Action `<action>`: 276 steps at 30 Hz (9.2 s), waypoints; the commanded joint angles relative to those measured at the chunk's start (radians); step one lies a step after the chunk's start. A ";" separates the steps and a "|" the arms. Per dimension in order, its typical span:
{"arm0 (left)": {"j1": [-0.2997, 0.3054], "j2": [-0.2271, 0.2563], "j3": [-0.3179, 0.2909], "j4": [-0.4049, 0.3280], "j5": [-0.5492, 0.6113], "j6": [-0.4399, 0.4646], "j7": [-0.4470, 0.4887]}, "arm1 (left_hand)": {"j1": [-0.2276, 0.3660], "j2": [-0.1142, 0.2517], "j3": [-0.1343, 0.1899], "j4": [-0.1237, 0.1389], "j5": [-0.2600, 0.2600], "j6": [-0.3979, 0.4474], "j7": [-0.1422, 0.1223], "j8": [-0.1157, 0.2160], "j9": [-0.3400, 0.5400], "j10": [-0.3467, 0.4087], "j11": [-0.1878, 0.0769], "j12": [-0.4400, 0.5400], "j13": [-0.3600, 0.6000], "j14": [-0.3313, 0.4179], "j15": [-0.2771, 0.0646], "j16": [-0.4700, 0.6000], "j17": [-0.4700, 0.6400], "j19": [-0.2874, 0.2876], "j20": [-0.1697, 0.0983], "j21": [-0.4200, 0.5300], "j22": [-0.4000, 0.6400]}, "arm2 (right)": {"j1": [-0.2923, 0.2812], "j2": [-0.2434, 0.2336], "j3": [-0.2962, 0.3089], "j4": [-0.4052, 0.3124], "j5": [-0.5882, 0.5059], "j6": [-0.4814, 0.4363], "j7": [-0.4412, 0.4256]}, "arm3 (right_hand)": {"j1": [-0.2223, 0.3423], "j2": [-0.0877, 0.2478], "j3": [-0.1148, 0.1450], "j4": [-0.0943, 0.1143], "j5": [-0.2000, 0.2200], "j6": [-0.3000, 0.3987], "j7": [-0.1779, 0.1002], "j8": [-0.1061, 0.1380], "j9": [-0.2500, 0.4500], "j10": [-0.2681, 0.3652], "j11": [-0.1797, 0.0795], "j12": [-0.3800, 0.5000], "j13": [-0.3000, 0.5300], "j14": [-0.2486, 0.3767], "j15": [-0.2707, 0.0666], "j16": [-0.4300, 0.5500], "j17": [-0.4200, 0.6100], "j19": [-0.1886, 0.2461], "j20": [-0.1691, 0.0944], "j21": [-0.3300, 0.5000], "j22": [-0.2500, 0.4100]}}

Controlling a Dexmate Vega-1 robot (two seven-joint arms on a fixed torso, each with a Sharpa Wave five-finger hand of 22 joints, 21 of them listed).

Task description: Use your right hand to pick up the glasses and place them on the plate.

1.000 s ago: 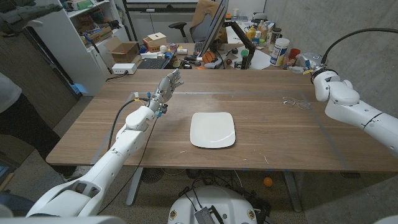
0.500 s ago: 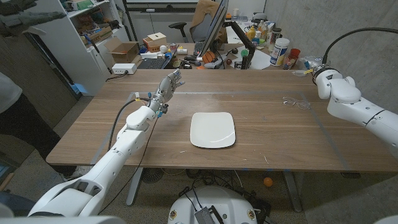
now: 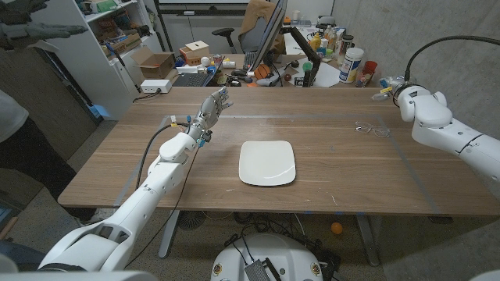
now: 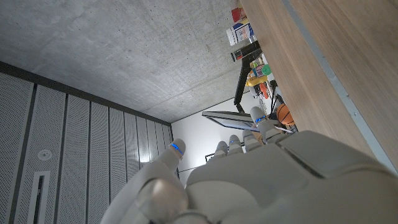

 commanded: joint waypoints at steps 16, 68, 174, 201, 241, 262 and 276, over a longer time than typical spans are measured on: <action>0.006 0.000 -0.011 -0.004 0.003 0.009 0.007 | -0.009 0.103 0.005 -0.001 0.005 -0.058 0.000 0.003 0.004 -0.090 0.001 0.006 0.001 -0.077 0.002 -0.001 0.004 -0.104 0.003 -0.007 0.005 | 0.051 0.032 -0.050 0.060 -0.073 0.016 0.183 | 0.006 -0.029 -0.017 -0.001 0.009 -0.001 0.006 0.009 0.005 -0.004 -0.001 0.009 0.005 0.008 -0.007 0.012 0.004 0.021 0.006 0.009 0.000; -0.020 -0.011 -0.020 0.049 0.001 0.033 -0.016 | -0.008 0.105 0.008 -0.001 0.005 -0.058 0.002 0.003 0.004 -0.088 0.000 0.006 0.002 -0.076 0.003 -0.002 0.003 -0.097 0.007 -0.023 0.006 | 0.096 0.106 -0.118 0.181 -0.076 0.056 0.239 | 0.012 -0.087 -0.075 0.016 0.049 -0.022 0.020 0.017 0.007 0.017 0.001 0.024 0.009 0.080 -0.014 0.028 0.007 0.174 0.063 0.032 0.000; -0.061 -0.038 -0.044 0.131 0.013 0.008 -0.061 | -0.011 0.104 0.009 0.000 0.005 -0.057 0.001 0.003 0.004 -0.087 0.001 0.006 0.002 -0.075 0.006 -0.004 0.004 -0.084 0.010 -0.054 0.007 | 0.132 0.159 -0.181 0.231 -0.081 0.008 0.103 | 0.742 0.190 -0.166 0.037 -0.014 0.829 -0.020 0.249 0.112 0.812 -0.028 0.496 0.346 1.046 -0.238 0.620 0.723 0.763 -0.339 0.549 0.319; -0.070 -0.044 -0.046 0.159 0.003 -0.007 -0.089 | -0.012 0.101 0.007 0.000 0.005 -0.055 0.001 0.003 0.004 -0.086 0.000 0.006 0.002 -0.074 0.006 -0.004 0.004 -0.080 0.009 -0.062 0.007 | 0.044 0.087 -0.096 0.063 -0.131 0.029 0.061 | 0.736 0.187 -0.159 0.047 -0.016 0.839 -0.021 0.257 0.126 0.818 -0.035 0.511 0.370 1.049 -0.234 0.570 0.746 0.738 -0.342 0.587 0.306; -0.030 -0.029 -0.050 0.095 0.004 0.001 -0.070 | -0.012 0.101 0.005 0.000 0.005 -0.056 0.000 0.003 0.004 -0.086 0.000 0.005 0.001 -0.074 0.006 -0.005 0.003 -0.076 0.010 -0.073 0.008 | -0.110 0.010 0.068 -0.195 -0.159 0.211 -0.020 | 0.727 0.184 -0.157 0.056 -0.009 0.847 -0.034 0.265 0.141 0.822 -0.051 0.522 0.396 1.048 -0.235 0.519 0.788 0.700 -0.343 0.632 0.288; 0.001 -0.009 -0.051 0.059 -0.014 -0.001 -0.061 | -0.013 0.101 0.004 0.000 0.005 -0.056 0.000 0.003 0.004 -0.086 0.000 0.006 0.001 -0.075 0.005 -0.005 0.003 -0.074 0.009 -0.078 0.008 | -0.174 -0.004 0.138 -0.341 -0.140 0.316 -0.054 | 0.726 0.184 -0.157 0.058 -0.007 0.848 -0.036 0.266 0.145 0.825 -0.054 0.524 0.402 1.055 -0.235 0.501 0.800 0.693 -0.343 0.654 0.277; 0.025 0.008 -0.063 0.037 -0.029 -0.003 -0.057 | -0.012 0.101 0.004 0.000 0.005 -0.055 0.000 0.003 0.004 -0.085 0.000 0.006 0.001 -0.074 0.005 -0.005 0.003 -0.073 0.010 -0.081 0.008 | -0.170 0.030 0.148 -0.378 -0.155 0.368 -0.035 | 0.724 0.183 -0.157 0.059 -0.007 0.845 -0.038 0.265 0.148 0.822 -0.057 0.521 0.404 1.057 -0.235 0.490 0.811 0.683 -0.344 0.666 0.270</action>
